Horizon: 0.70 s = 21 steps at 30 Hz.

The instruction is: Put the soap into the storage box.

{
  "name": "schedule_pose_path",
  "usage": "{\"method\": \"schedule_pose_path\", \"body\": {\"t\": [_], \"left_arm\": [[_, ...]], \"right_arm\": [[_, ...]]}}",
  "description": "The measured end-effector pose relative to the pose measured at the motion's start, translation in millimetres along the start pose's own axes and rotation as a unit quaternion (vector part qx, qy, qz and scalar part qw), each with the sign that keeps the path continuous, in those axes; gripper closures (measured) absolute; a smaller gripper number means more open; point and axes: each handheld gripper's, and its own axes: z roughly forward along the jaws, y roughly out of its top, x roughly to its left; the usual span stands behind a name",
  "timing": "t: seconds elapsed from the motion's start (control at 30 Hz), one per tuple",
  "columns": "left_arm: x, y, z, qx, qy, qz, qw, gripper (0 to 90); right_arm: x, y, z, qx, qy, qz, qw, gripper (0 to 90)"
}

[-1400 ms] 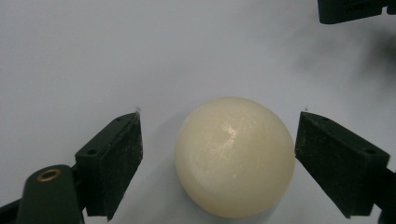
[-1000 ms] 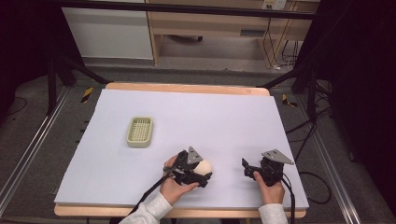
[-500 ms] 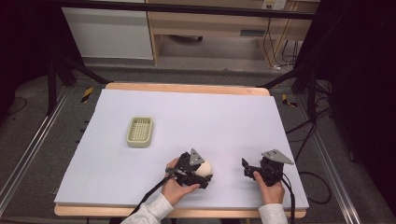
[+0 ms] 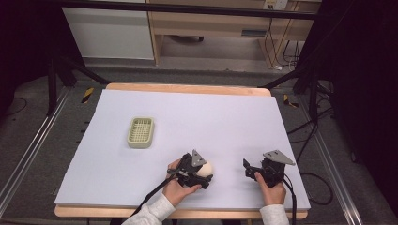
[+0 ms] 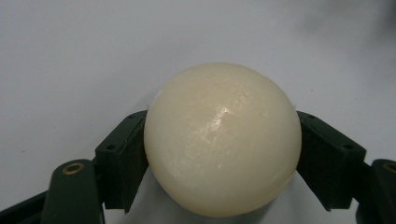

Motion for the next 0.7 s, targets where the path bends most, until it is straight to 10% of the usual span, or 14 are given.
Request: {"method": "schedule_pose_path", "body": {"t": [0.7], "left_arm": [[2.6, 0.9, -4.4, 0.008, -0.003, 0.004, 1.0, 24.3]], "right_arm": [[0.2, -0.4, 0.4, 0.002, 0.001, -0.002, 1.0, 4.7]]}}
